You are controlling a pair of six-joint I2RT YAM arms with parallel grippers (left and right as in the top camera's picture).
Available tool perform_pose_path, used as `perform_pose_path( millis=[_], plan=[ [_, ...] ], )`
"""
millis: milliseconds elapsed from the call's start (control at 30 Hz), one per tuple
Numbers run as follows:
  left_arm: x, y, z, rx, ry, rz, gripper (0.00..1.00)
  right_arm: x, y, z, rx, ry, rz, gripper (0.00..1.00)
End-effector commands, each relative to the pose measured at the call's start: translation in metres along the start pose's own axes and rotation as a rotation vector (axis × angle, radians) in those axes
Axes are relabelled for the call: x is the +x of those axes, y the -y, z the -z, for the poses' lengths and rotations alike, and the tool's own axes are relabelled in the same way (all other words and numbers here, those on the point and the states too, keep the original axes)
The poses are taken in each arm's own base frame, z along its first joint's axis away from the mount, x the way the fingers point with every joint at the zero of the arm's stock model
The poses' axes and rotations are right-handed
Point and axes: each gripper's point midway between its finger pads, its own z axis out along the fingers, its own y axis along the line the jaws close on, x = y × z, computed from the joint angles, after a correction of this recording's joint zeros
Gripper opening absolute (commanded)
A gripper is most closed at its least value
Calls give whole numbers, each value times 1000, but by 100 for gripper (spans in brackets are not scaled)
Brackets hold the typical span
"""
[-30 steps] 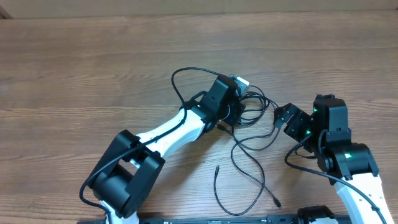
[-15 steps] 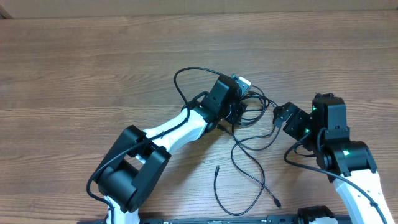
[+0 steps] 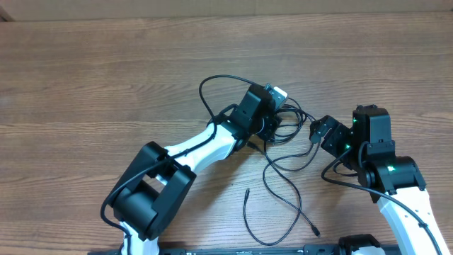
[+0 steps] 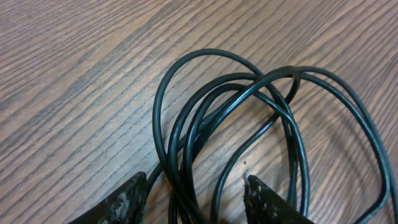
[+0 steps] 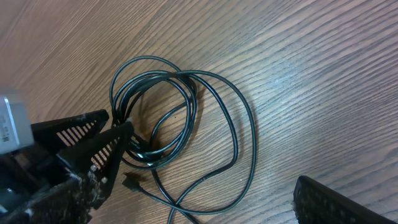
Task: Untangle cables
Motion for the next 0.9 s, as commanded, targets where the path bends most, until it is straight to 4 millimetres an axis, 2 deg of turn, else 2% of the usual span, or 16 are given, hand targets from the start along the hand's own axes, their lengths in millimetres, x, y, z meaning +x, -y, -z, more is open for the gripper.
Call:
perform_pose_path(
  millis=[0,200,267,333,400,433,600,733,867],
  plan=[
    [4,-2,-9,-15,-9,-22,52,-5,-1,2,1,21,-4,100],
    [1,0,-10,-18,4,-35,52,-6,-1,2,-2,24,-4,100],
    [-1,0,-10,-17,11,-36,50,-6,-1,2,-1,24,-3,100],
    [-1,0,-10,-17,11,-36,38,-6,-1,2,-1,24,-3,100],
    [-1,0,-10,-17,11,-36,18,-6,-1,2,-1,24,-3,100],
    [-1,1,-10,-16,11,-36,17,-6,-1,2,-1,24,-3,100],
    [-1,1,-10,-16,10,-36,21,-6,-1,2,-1,24,-3,100],
    [-1,0,-10,-17,11,-37,31,-6,-1,2,-1,24,-3,100],
    [2,0,-12,-17,3,-47,32,-6,-1,2,-1,24,-3,100]
  ],
)
